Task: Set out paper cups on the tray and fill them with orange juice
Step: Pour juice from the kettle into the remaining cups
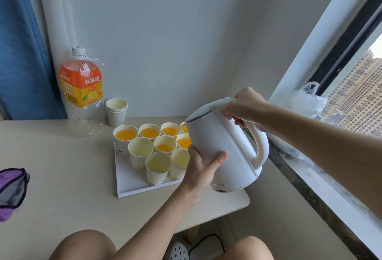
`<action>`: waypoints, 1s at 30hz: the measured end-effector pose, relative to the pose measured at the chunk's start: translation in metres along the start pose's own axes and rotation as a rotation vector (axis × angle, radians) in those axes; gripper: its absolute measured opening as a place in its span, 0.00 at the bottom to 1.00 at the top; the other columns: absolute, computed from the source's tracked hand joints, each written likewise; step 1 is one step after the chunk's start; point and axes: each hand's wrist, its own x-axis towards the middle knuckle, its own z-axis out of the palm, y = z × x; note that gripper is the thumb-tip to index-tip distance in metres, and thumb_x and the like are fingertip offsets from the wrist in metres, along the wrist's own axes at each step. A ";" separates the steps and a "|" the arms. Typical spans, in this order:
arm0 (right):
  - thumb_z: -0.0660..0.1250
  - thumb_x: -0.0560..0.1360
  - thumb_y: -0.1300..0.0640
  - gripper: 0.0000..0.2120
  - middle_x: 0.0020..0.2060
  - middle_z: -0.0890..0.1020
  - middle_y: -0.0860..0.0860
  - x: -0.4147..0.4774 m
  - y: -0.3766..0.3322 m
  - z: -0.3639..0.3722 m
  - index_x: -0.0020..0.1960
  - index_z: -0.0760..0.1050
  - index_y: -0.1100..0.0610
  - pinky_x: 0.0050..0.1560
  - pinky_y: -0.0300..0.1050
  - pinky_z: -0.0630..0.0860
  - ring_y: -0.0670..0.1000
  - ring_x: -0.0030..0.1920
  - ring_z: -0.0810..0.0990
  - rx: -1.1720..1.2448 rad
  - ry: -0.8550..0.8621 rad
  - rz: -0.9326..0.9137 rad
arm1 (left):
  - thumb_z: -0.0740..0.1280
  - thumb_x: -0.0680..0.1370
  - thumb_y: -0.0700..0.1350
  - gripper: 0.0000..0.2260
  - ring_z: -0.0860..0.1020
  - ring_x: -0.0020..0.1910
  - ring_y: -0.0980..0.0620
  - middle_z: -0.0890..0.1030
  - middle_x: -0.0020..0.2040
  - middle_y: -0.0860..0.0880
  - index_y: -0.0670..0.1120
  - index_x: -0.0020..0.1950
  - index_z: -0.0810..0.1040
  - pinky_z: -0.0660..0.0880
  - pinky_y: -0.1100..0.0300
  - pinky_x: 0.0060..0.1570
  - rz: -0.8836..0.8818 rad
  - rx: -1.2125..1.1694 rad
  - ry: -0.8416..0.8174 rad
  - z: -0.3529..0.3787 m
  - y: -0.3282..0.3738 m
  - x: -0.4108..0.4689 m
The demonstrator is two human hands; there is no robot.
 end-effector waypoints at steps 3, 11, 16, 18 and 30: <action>0.65 0.61 0.64 0.05 0.26 0.74 0.55 0.000 0.000 0.000 0.37 0.73 0.62 0.25 0.37 0.68 0.53 0.24 0.70 -0.001 0.002 0.000 | 0.79 0.71 0.56 0.35 0.80 0.59 0.62 0.80 0.64 0.54 0.48 0.70 0.65 0.78 0.67 0.52 -0.005 0.007 0.004 0.001 0.000 -0.001; 0.65 0.61 0.64 0.04 0.25 0.73 0.55 0.000 -0.002 -0.001 0.36 0.73 0.62 0.25 0.37 0.68 0.52 0.23 0.69 -0.013 0.000 -0.005 | 0.77 0.74 0.51 0.30 0.80 0.57 0.64 0.80 0.63 0.55 0.48 0.70 0.65 0.78 0.66 0.53 -0.009 0.008 0.003 0.002 0.001 -0.001; 0.65 0.61 0.65 0.05 0.26 0.74 0.55 0.000 -0.004 -0.001 0.38 0.74 0.62 0.25 0.36 0.68 0.52 0.24 0.70 -0.007 -0.003 -0.001 | 0.79 0.72 0.54 0.32 0.80 0.60 0.61 0.80 0.64 0.53 0.48 0.69 0.66 0.78 0.63 0.55 -0.018 -0.004 0.009 0.001 0.003 -0.001; 0.65 0.61 0.65 0.06 0.27 0.74 0.55 0.000 -0.005 -0.001 0.39 0.74 0.62 0.25 0.36 0.68 0.52 0.24 0.70 -0.010 -0.003 -0.002 | 0.78 0.72 0.53 0.32 0.80 0.59 0.61 0.80 0.64 0.54 0.48 0.69 0.66 0.78 0.64 0.55 -0.018 -0.009 0.003 0.001 0.003 -0.001; 0.65 0.62 0.65 0.07 0.26 0.75 0.55 0.001 -0.006 0.000 0.39 0.75 0.63 0.26 0.37 0.68 0.53 0.25 0.71 -0.028 0.004 0.005 | 0.77 0.68 0.57 0.35 0.80 0.61 0.59 0.80 0.64 0.54 0.49 0.69 0.66 0.79 0.57 0.59 -0.025 -0.024 0.005 0.000 0.003 0.000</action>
